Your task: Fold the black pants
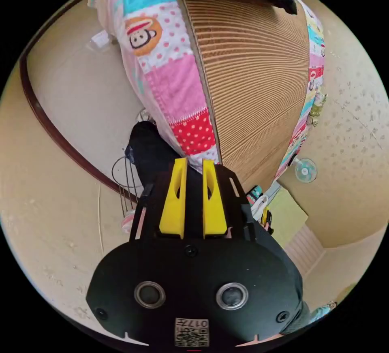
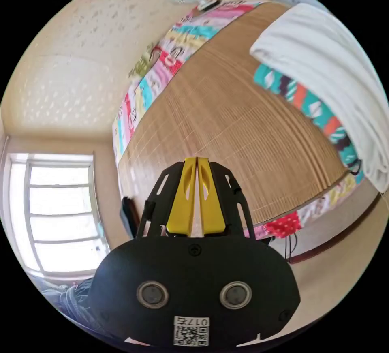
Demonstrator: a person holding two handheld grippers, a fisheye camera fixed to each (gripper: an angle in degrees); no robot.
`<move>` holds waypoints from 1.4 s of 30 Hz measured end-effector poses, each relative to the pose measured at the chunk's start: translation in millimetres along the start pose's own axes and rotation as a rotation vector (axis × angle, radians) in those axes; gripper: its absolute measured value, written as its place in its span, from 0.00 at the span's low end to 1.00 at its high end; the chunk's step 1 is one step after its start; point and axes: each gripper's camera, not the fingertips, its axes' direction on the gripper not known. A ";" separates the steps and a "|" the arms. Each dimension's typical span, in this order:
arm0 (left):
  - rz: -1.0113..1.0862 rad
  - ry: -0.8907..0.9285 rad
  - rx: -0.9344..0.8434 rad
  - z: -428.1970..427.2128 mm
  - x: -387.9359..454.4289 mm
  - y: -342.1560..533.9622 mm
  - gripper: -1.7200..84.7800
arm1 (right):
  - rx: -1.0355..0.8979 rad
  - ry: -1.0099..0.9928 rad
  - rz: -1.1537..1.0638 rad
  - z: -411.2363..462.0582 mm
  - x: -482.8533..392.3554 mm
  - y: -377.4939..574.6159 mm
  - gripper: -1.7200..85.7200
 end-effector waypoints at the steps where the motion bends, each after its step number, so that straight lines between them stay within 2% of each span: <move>1: 0.027 -0.027 0.025 -9.6 4.2 -3.5 0.10 | -0.027 0.003 -0.045 9.1 -14.6 0.3 0.02; 5: 0.254 -0.354 0.168 -63.5 55.8 -24.4 0.12 | -0.036 0.026 -0.111 6.1 -40.4 4.6 0.02; 9: 0.418 -0.668 0.267 -81.9 103.1 -39.8 0.16 | 0.006 0.018 -0.076 -22.2 -28.6 21.8 0.02; 13: 0.497 -0.840 0.196 -58.4 106.5 -55.1 0.20 | -0.036 0.257 -0.108 -41.8 -19.9 46.3 0.02; 17: 0.438 -0.920 0.159 -35.3 69.7 -59.6 0.16 | -0.077 0.366 -0.129 -56.9 -2.6 54.8 0.02; 20: 0.398 -0.785 0.162 -44.7 34.5 -51.8 0.12 | -0.086 0.381 -0.126 -71.1 16.4 48.0 0.02; 22: 0.333 -0.579 0.164 -65.3 4.3 -45.9 0.08 | -0.083 0.355 -0.134 -79.6 30.0 37.3 0.02; 23: 0.308 -0.412 0.152 -83.7 -20.3 -40.0 0.07 | -0.084 0.346 -0.137 -80.8 33.3 34.1 0.02; 24: 0.359 -0.242 0.147 -104.6 -43.0 -29.8 0.06 | -0.089 0.327 -0.147 -82.0 39.7 27.2 0.02; 25: 0.394 -0.153 0.135 -115.7 -54.1 -24.8 0.06 | -0.097 0.310 -0.160 -81.8 46.1 19.5 0.02; 27: 0.521 0.190 0.137 -170.1 -89.4 1.0 0.06 | -0.121 0.297 -0.187 -78.4 55.2 6.8 0.03; 28: 0.565 0.256 0.151 -184.7 -92.9 10.3 0.06 | -0.147 0.289 -0.207 -74.5 61.3 -3.2 0.03; 31: 0.887 0.384 0.200 -237.9 -67.5 73.9 0.05 | -0.204 0.236 -0.253 -65.4 75.5 -30.7 0.03; 33: 1.155 0.662 0.271 -269.7 -37.0 133.7 0.04 | -0.224 0.165 -0.278 -61.8 81.4 -48.3 0.03; 35: 1.313 0.811 0.302 -281.6 -11.6 177.5 0.04 | -0.254 0.039 -0.340 -57.9 82.4 -66.1 0.03; 38: 1.527 0.815 0.300 -280.2 37.6 258.5 0.04 | -0.330 -0.216 -0.464 -49.5 74.3 -92.2 0.04; 40: 1.633 0.865 0.287 -269.4 59.7 306.8 0.03 | -0.468 -0.431 -0.583 -37.9 61.0 -107.4 0.06; 42: 1.786 1.019 0.133 -241.3 82.3 362.3 0.03 | -0.575 -0.534 -0.601 -25.4 55.1 -115.7 0.10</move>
